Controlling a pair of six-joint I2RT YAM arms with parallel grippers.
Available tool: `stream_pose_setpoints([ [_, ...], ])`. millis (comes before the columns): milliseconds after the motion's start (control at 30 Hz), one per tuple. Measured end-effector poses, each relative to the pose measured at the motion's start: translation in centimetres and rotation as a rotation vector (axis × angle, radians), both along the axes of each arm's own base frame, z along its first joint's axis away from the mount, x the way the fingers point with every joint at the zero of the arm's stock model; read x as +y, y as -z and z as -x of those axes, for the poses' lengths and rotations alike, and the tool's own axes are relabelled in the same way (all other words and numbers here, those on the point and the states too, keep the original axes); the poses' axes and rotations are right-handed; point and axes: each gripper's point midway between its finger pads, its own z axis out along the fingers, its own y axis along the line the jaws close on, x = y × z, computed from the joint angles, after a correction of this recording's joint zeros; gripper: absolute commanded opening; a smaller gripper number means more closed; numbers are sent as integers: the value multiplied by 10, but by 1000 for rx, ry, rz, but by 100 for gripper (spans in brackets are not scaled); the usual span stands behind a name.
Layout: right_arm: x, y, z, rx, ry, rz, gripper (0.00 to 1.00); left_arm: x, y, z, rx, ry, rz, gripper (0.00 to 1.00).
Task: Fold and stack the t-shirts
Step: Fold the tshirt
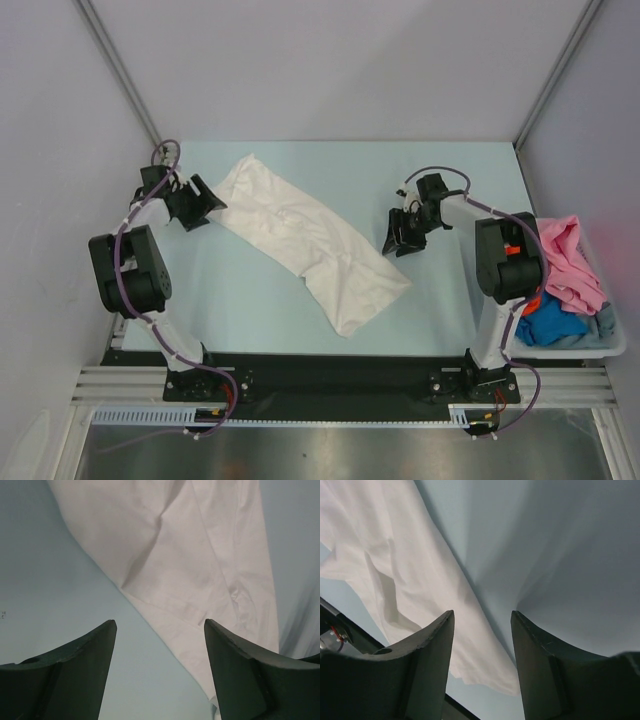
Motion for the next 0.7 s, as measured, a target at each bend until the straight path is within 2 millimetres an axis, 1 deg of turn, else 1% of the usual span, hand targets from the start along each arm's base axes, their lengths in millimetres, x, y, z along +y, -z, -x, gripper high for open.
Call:
stream_pose_setpoints([
  [100, 5, 3, 3, 17, -20, -33, 51, 2, 2, 0, 4, -6, -4, 77],
  [133, 7, 4, 3, 19, -25, -43, 49, 3, 2, 0, 5, -9, -7, 77],
  [167, 8, 3, 3, 20, -29, -51, 44, 3, 3, 0, 5, -10, -8, 77],
  [233, 10, 3, 4, 21, -34, -66, 42, 5, 5, 0, 11, -14, -9, 77],
  [267, 11, 3, 4, 23, -36, -74, 39, 6, 7, 0, 15, -18, -11, 77],
  [333, 13, 4, 5, 31, -40, -82, 38, 8, 9, 0, 20, -25, -14, 77],
  [400, 14, 8, 7, 41, -44, -81, 35, 12, 11, 0, 24, -37, -24, 78],
  [500, 15, 12, 9, 56, -44, -76, 26, 17, 14, 0, 30, -53, -29, 78],
  [600, 16, 14, 11, 71, -39, -73, 20, 21, 22, -2, 47, -66, -20, 77],
  [700, 16, 15, 12, 80, -31, -71, 14, 23, 37, -5, 76, -77, -11, 76],
])
